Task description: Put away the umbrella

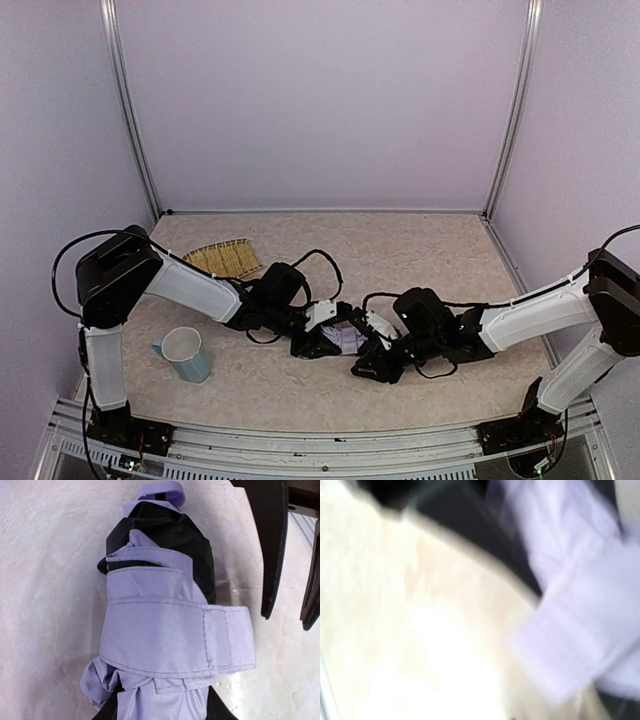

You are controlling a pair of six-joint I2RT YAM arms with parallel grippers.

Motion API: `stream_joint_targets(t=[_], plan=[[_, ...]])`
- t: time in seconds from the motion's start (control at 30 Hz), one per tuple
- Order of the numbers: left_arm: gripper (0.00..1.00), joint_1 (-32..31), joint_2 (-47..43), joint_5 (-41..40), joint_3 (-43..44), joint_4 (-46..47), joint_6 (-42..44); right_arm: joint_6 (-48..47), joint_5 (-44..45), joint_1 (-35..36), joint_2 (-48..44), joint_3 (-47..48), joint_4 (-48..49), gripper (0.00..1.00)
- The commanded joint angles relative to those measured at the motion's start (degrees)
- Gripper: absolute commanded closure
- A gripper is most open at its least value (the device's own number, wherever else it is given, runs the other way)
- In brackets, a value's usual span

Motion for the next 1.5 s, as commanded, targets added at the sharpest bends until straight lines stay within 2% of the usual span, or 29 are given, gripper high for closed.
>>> stream_joint_targets(t=[0.0, 0.13, 0.27, 0.37, 0.47, 0.53, 0.63, 0.67, 0.7, 0.73, 0.77, 0.8, 0.87, 0.93, 1.1, 1.23, 1.33, 1.47], plan=[[1.00, 1.10, 4.84, -8.86, -2.79, -11.39, -3.56, -2.44, -2.28, 1.56, -3.98, 0.49, -10.41, 0.75], [1.00, 0.55, 4.05, -10.84, -3.16, -10.90, -3.60, -5.96, -2.57, -0.02, -9.30, 4.81, -16.13, 0.74], [1.00, -0.26, 2.41, -12.12, -4.34, -10.03, -2.16, -8.12, -3.97, -7.24, -13.69, 6.66, -18.96, 0.72], [1.00, -0.64, 1.98, -13.07, -4.23, -9.98, -1.68, -10.92, -5.92, -13.45, -12.97, 8.74, -19.39, 0.64], [0.99, -1.92, 1.16, -16.04, -4.20, -10.03, -0.75, -14.83, -5.67, -16.38, -8.75, 13.21, -21.31, 0.60], [0.87, -3.17, 0.02, -19.30, -4.45, -9.75, -0.10, -17.87, -5.22, -17.15, -5.43, 17.07, -24.40, 0.57], [0.64, -4.78, -3.83, -24.72, -6.30, -5.64, 1.54, -23.09, -4.52, -17.59, -1.30, 22.18, -29.43, 0.49], [0.38, -5.10, -5.44, -25.62, -7.26, -3.92, 2.33, -25.02, -4.06, -17.60, -0.21, 23.69, -31.30, 0.45], [0.25, -5.44, -7.17, -26.32, -8.23, -2.10, 3.20, -27.07, -3.33, -17.60, 0.96, 25.12, -33.13, 0.41], [0.22, -5.79, -9.22, -26.91, -9.40, -0.31, 4.06, -28.75, -3.10, -17.60, 1.97, 26.49, -35.00, 0.38], [0.04, -6.24, -11.16, -27.33, -10.61, 1.51, 4.92, -31.07, -3.29, -17.60, 2.81, 28.15, -36.49, 0.34], [0.02, -6.56, -13.08, -27.37, -11.73, 3.12, 5.91, -32.99, -3.89, -17.60, 3.52, 29.19, -37.88, 0.29], [0.01, -7.05, -16.64, -27.03, -14.00, 5.66, 7.52, -36.72, -4.75, -17.36, 4.90, 31.42, -40.31, 0.21], [0.01, -7.42, -19.90, -27.00, -16.10, 7.85, 8.60, -40.07, -4.91, -16.98, 6.35, 34.08, -42.90, 0.19], [0.01, -7.70, -28.19, -28.95, -21.67, 12.28, 8.52, -49.08, -6.49, -15.03, 11.99, 43.67, -48.15, 0.20], [0.01, -6.12, -35.14, -31.96, -25.95, 17.57, 2.57, -56.04, -6.58, -11.20, 20.33, 52.54, -53.66, 0.22], [0.01, -4.28, -38.85, -30.25, -28.32, 16.92, -1.90, -58.27, -6.24, -8.88, 28.17, 58.26, -60.09, 0.22], [0.02, -4.14, -41.93, -30.47, -31.41, 16.54, -3.92, -58.60, -3.28, -7.09, 34.57, 61.26, -63.54, 0.23]])
